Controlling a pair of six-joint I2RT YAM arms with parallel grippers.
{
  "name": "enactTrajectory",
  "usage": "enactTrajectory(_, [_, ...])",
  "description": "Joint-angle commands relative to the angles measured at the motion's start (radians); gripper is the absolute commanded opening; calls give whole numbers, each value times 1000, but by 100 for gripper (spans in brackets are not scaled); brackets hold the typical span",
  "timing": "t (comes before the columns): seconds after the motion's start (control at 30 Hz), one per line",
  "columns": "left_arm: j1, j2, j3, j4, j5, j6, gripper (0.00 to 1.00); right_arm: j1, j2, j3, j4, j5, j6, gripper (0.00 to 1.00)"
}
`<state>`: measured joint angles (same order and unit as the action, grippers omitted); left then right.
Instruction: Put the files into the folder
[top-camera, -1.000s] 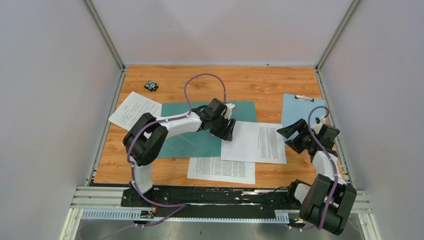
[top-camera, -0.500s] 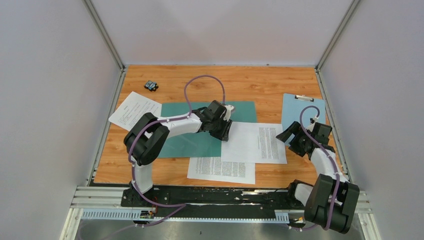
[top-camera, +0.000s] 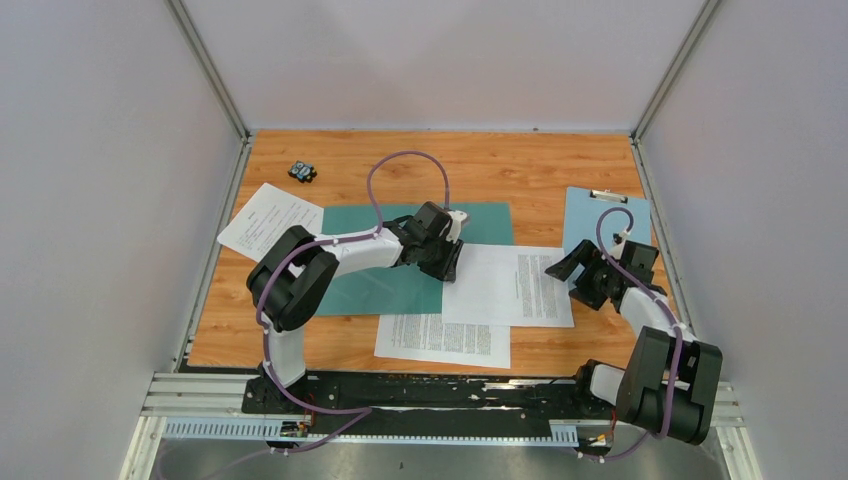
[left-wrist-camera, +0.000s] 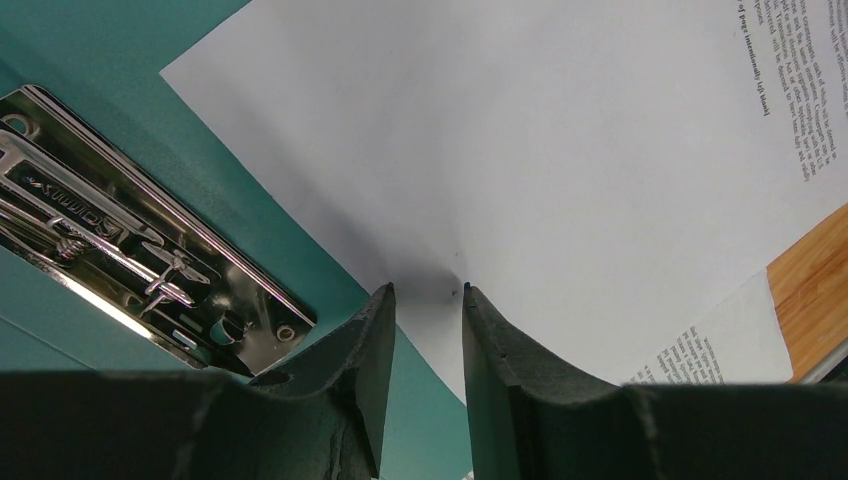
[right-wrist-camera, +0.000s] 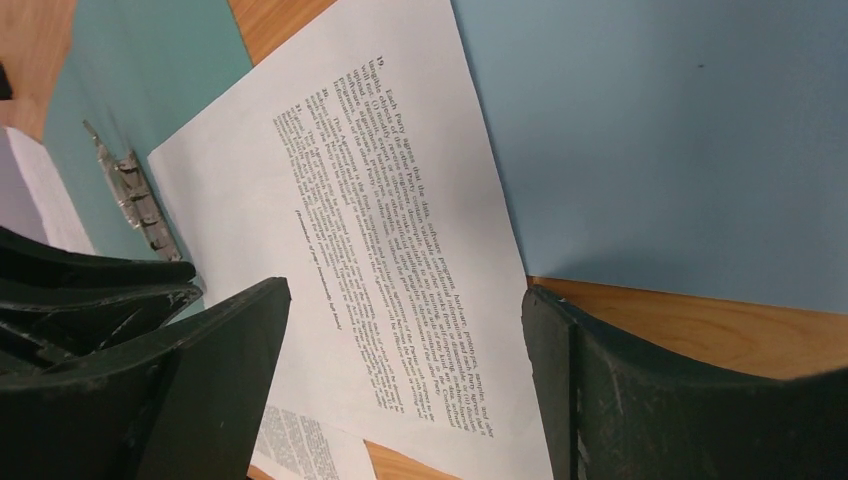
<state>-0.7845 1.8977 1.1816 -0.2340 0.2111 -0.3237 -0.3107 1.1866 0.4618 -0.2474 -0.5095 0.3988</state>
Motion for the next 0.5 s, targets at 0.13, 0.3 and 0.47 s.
enactTrajectory(0.13, [-4,0,-24,2,-13,24,39,6,-38,-10,158,-274,131,87])
enactTrajectory(0.3, [-4,0,-20,1,-11,20,39,6,-102,-28,304,-413,238,87])
enactTrajectory(0.47, [-4,-1,-18,-11,-22,21,39,5,-155,26,88,-276,144,86])
